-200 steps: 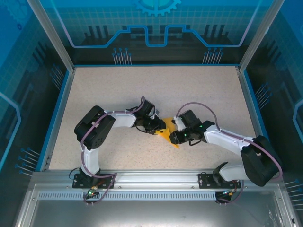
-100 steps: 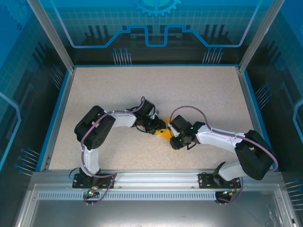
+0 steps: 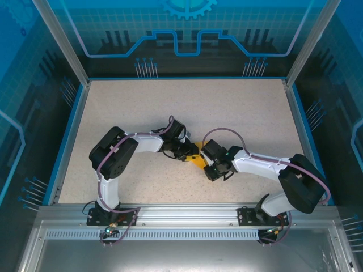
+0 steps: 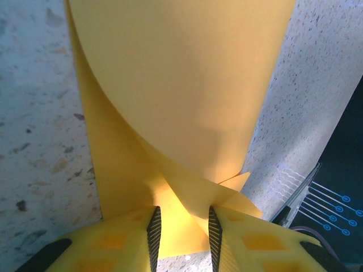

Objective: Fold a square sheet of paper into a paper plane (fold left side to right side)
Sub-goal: Fourth fold the wing at the center of the table.

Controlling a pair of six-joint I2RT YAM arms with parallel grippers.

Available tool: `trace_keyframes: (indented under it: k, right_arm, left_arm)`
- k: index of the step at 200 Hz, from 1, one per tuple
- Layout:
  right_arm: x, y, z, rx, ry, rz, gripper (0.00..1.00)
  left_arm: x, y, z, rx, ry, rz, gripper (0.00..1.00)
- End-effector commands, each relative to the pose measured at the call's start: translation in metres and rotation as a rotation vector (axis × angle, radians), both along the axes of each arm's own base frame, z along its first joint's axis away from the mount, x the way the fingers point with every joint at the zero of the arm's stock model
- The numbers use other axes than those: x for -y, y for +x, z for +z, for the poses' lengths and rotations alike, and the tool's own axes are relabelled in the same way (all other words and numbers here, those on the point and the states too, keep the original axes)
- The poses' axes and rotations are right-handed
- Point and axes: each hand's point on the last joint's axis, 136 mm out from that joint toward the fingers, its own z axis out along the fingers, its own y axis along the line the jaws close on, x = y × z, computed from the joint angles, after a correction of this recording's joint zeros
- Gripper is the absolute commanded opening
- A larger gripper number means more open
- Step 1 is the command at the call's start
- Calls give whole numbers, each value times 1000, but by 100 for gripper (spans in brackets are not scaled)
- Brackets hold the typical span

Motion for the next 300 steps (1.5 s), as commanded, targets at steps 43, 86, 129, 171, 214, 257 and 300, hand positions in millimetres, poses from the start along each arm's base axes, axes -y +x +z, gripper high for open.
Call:
trace_keyframes:
  k: [43,86,129,171,214,257,300]
  right_arm:
    - [1,-7,-3,-22,-36,-3,18]
    - [2,-8,-5,-30,-41,-7,16]
    - [3,-9,-9,-41,-52,-15,17]
    - [3,-10,-11,-50,-54,-14,14]
    - [1,-11,-10,-51,-36,-13,7]
    - [-4,-9,-4,-48,8,-10,6]
    - [-21,-3,23,-15,168,25,25]
  left_arm:
    - [-4,-1,-11,-10,47,4,32]
    - [-4,-1,-11,-8,47,3,32]
    - [-4,-2,-11,-8,49,3,32]
    - [-4,-2,-11,-7,49,2,32]
    - [-5,-2,-11,-7,50,3,32]
    - [-6,-1,-12,-6,53,4,32]
    - [-5,-1,-11,-7,50,5,31]
